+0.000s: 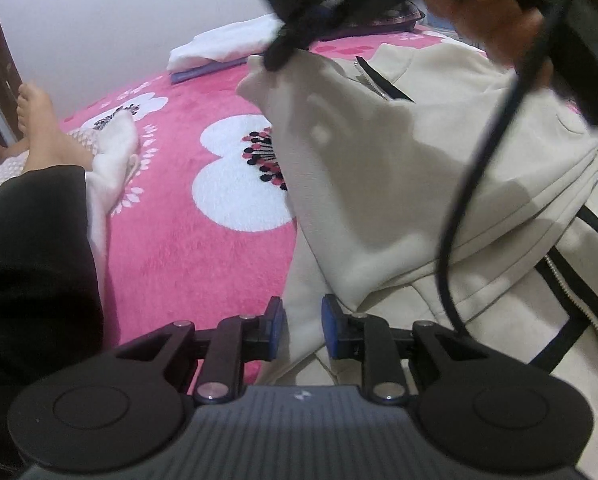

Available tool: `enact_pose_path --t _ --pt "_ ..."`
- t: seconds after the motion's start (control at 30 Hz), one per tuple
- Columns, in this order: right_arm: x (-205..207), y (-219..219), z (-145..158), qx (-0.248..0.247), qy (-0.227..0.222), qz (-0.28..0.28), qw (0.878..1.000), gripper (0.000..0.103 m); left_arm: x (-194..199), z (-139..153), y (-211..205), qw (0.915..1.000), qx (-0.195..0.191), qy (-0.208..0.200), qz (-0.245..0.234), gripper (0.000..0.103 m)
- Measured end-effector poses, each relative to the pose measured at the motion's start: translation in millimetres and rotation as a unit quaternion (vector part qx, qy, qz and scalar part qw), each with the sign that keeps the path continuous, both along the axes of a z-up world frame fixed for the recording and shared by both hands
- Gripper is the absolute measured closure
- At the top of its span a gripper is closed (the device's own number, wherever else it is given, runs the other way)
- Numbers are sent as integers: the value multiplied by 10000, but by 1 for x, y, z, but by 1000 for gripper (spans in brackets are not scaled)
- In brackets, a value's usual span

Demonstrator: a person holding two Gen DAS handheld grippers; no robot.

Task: Fold clothes

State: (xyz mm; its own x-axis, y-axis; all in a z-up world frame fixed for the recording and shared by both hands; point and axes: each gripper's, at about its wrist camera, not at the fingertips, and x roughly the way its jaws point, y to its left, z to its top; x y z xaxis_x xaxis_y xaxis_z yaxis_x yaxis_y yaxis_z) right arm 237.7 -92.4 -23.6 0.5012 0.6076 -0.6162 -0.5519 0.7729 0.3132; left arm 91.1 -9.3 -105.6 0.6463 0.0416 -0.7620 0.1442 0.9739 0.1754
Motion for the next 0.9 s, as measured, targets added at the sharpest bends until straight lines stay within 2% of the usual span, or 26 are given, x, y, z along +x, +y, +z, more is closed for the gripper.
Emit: enact_pose_path --t 0.03,0.1,0.17,0.27,0.37,0.47,0.53,0.6,0.7,0.77,0.8,0.83,0.87,0.9 --pt "3 -14 -8 410 235 -307 9984 101 0 0 0 10000 14 -7 -8 81" --pt "7 -36 -26 1167 692 -796 9875 101 -1 -1 0 10000 49 -21 -29 81" --pt "8 -44 -41 1534 1042 -997 9776 101 -2 -1 -1 9999 87 -35 -43 81" --pt "10 -31 -31 906 885 -900 9879 97 0 -2 -2 9999 107 -21 -37 81" --pt "6 -4 -3 214 279 -383 9986 97 0 -1 -3 9999 115 -18 6 81" --pt "2 35 19 -706 -421 339 9960 93 -1 -2 -3 9999 148 -30 -4 81" --pt "-3 69 21 -1411 -739 877 9833 89 -1 -3 -4 9998 184 -45 -17 81" --pt "-9 105 12 -2228 -935 1382 9605 83 -2 -3 -5 9998 211 -57 -26 81" --pt "-11 148 -17 -3433 -963 1817 9165 73 -1 -4 -5 9997 239 -71 -36 81" --pt "-11 166 -42 -4263 -1004 1886 8790 72 -1 -5 -5 9996 249 -78 -43 81" --pt "-9 169 -52 -4535 -1006 1826 8665 74 -1 -4 -5 9997 242 -77 -41 81" --pt "-6 171 -60 -4730 -985 1769 8575 80 -1 -4 -5 9997 233 -76 -39 81" --pt "-2 170 -62 -4728 -913 1692 8599 99 -1 -4 -3 9998 201 -65 -27 81" --pt "3 165 -59 -4537 -831 1546 8737 99 0 -3 -2 9998 166 -52 -14 81"
